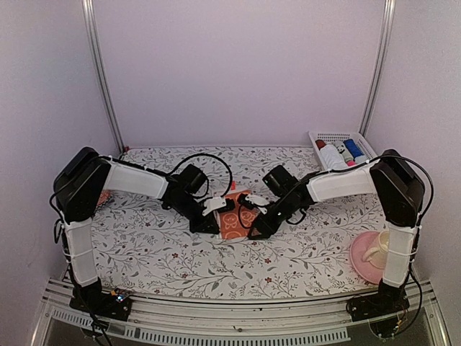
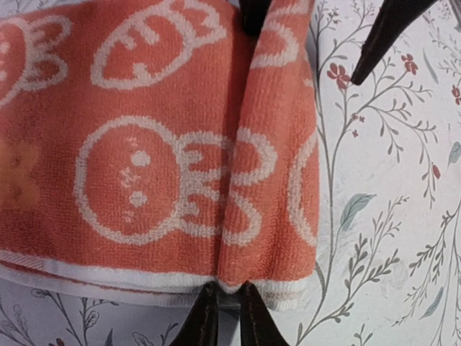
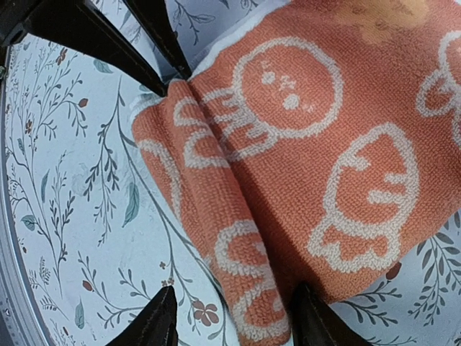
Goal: Roll the towels
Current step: Roll the towel at the center of the board.
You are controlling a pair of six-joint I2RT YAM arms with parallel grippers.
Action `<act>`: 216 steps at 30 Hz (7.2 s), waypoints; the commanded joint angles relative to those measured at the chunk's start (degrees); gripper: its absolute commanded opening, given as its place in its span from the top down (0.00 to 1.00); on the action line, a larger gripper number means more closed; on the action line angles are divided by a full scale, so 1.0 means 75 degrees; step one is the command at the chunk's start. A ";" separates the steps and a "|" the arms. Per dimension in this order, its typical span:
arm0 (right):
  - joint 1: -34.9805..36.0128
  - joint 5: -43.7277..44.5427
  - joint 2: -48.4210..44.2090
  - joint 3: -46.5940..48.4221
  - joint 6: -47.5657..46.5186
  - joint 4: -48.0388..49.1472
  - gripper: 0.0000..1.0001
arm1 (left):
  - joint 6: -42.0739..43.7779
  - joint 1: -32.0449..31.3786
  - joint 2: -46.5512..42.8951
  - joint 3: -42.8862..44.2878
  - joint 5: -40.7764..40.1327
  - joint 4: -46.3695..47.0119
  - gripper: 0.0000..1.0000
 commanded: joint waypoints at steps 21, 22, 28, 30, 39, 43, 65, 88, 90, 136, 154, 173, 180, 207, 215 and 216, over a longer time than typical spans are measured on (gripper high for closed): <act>-0.0302 -0.1845 -0.0930 -0.0685 0.0102 0.0976 0.92 | -0.0131 0.0005 0.0512 0.0035 -0.0617 -0.0444 0.87; -0.0309 -0.1919 -0.0902 -0.0703 0.0118 0.1015 0.92 | -0.0131 0.0007 0.0504 0.0035 -0.0611 -0.0444 0.87; -0.0351 -0.1463 -0.0575 -0.0595 0.0280 0.1059 0.93 | -0.0131 0.0004 0.0515 0.0035 -0.0615 -0.0444 0.87; -0.0403 -0.1244 -0.0330 -0.0459 0.0388 0.1072 0.93 | -0.0119 0.0010 0.0521 0.0038 -0.0622 -0.0444 0.87; -0.0632 -0.1096 0.0105 -0.0227 0.0629 0.1372 0.94 | -0.0108 0.0001 0.0526 0.0025 -0.0663 -0.0432 0.87; -0.0630 -0.1684 -0.0026 -0.0227 0.0602 0.1509 0.94 | -0.0096 -0.0002 0.0531 0.0034 -0.0675 -0.0432 0.87; -0.0911 -0.0920 0.1050 0.0265 0.1450 0.1362 0.93 | 0.0154 -0.0158 0.0200 -0.0181 -0.1610 -0.0149 0.68; -0.0917 -0.1225 0.1271 0.0195 0.2017 0.1222 0.87 | 0.2794 -0.1509 -0.2323 -0.3493 -0.3027 0.4077 0.45; -0.0917 -0.1284 0.1283 0.0205 0.2043 0.1220 0.87 | 0.2827 -0.1672 -0.2250 -0.3544 -0.3407 0.4444 0.45; -0.0917 -0.0338 -0.0946 -0.0945 0.0555 0.1481 0.56 | 0.2039 -0.1650 -0.1558 -0.2049 -0.2390 0.1815 1.00; 0.1747 0.2545 -0.3300 -0.4246 -0.3642 0.4814 0.27 | 0.1792 -0.0387 -0.0459 -0.0006 0.1024 -0.1533 1.00; 0.2398 0.3800 -0.1336 -0.3412 -0.5471 0.5608 0.35 | 0.2275 0.0376 0.0744 0.0968 0.2272 -0.3057 1.00; 0.2431 0.4132 -0.1106 -0.3309 -0.5915 0.5723 0.35 | 0.2364 0.0401 0.0913 0.1088 0.2367 -0.3220 1.00; 0.2109 0.2556 -0.0007 -0.1210 -0.3416 0.2005 0.97 | 0.1857 0.0713 -0.0640 0.0284 0.2033 -0.1836 0.60; 0.1615 0.0885 0.0353 -0.0230 -0.2598 0.0345 0.97 | 0.1834 0.0719 -0.1978 -0.1282 0.1423 0.0156 0.53; 0.1572 0.0700 0.0397 -0.0122 -0.2550 0.0192 0.97 | 0.1849 0.0729 -0.2168 -0.1504 0.1349 0.0440 0.53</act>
